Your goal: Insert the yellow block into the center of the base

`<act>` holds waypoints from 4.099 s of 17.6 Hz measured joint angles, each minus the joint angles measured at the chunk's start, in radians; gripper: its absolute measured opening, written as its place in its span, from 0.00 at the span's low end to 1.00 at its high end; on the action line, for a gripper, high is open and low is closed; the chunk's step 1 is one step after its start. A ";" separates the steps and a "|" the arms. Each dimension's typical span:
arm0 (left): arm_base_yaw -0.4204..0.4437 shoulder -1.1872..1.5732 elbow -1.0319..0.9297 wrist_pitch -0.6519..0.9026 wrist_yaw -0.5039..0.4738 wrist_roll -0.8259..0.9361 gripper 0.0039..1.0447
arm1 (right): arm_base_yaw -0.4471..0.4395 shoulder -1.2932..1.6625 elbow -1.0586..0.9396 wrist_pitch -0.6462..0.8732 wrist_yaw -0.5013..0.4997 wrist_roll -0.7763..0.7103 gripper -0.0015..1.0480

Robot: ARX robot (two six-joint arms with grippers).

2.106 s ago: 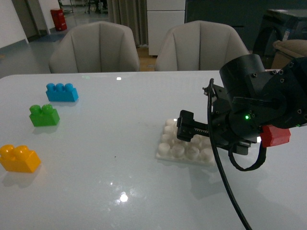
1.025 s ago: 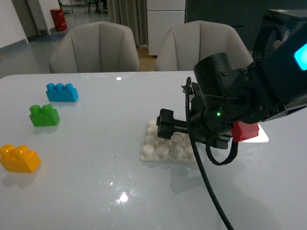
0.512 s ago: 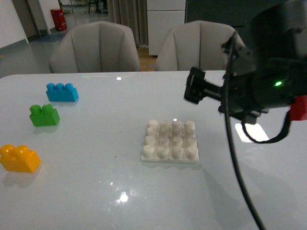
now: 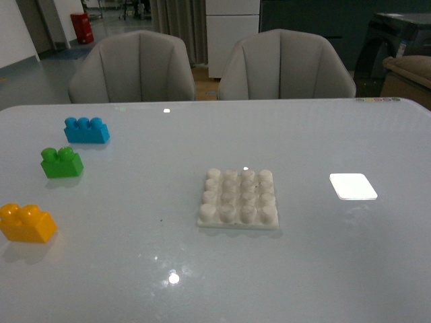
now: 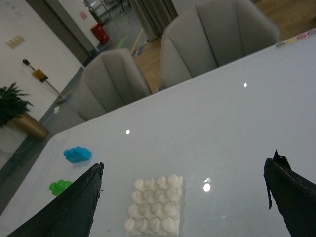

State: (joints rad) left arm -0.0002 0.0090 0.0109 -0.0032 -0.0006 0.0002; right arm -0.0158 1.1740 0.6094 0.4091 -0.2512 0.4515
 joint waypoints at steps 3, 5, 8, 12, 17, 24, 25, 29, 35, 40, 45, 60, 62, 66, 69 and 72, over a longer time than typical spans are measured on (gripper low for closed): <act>0.000 0.000 0.000 0.000 0.000 0.000 0.94 | -0.102 -0.560 -0.235 -0.185 0.101 -0.204 0.79; 0.000 0.000 0.000 0.000 0.000 0.000 0.94 | -0.118 -0.900 -0.416 -0.318 0.122 -0.424 0.30; 0.000 0.000 0.000 0.000 0.000 0.000 0.94 | -0.072 -0.915 -0.429 -0.319 0.183 -0.429 0.21; 0.000 0.000 0.000 0.000 0.000 0.000 0.94 | 0.024 -0.937 -0.462 -0.319 0.230 -0.438 0.06; 0.000 0.000 0.000 0.000 0.000 0.000 0.94 | 0.018 -0.954 -0.489 -0.320 0.255 -0.445 0.02; 0.000 0.000 0.000 0.000 0.000 0.000 0.94 | 0.016 -1.089 -0.515 -0.431 0.251 -0.445 0.02; 0.000 0.000 0.000 0.000 0.000 0.000 0.94 | 0.015 -1.104 -0.518 -0.420 0.252 -0.445 0.02; 0.000 0.000 0.000 0.000 0.000 0.000 0.94 | 0.016 -1.123 -0.552 -0.417 0.252 -0.445 0.02; 0.000 0.000 0.000 0.000 0.000 0.000 0.94 | 0.016 -1.170 -0.597 -0.413 0.252 -0.446 0.02; 0.000 0.000 0.000 0.000 0.000 0.000 0.94 | 0.016 -1.170 -0.597 -0.412 0.252 -0.447 0.19; 0.000 0.000 0.000 0.000 0.000 0.000 0.94 | 0.016 -1.170 -0.597 -0.412 0.252 -0.447 0.66; -0.265 0.180 0.190 -0.210 -0.237 -0.054 0.94 | 0.016 -1.170 -0.597 -0.412 0.252 -0.448 0.94; -0.206 0.218 0.190 -0.146 -0.153 -0.053 0.94 | 0.016 -1.170 -0.597 -0.412 0.252 -0.448 0.94; 0.108 0.924 0.315 0.456 0.191 -0.035 0.94 | 0.016 -1.170 -0.597 -0.412 0.252 -0.448 0.94; 0.172 1.436 0.579 0.597 0.251 -0.003 0.94 | 0.016 -1.170 -0.597 -0.412 0.252 -0.448 0.94; 0.183 1.752 0.739 0.510 0.282 0.045 0.94 | 0.016 -1.170 -0.597 -0.412 0.252 -0.448 0.94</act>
State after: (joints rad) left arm 0.1829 1.7615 0.7494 0.5072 0.2817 0.0448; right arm -0.0002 0.0036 0.0124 -0.0032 0.0006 0.0032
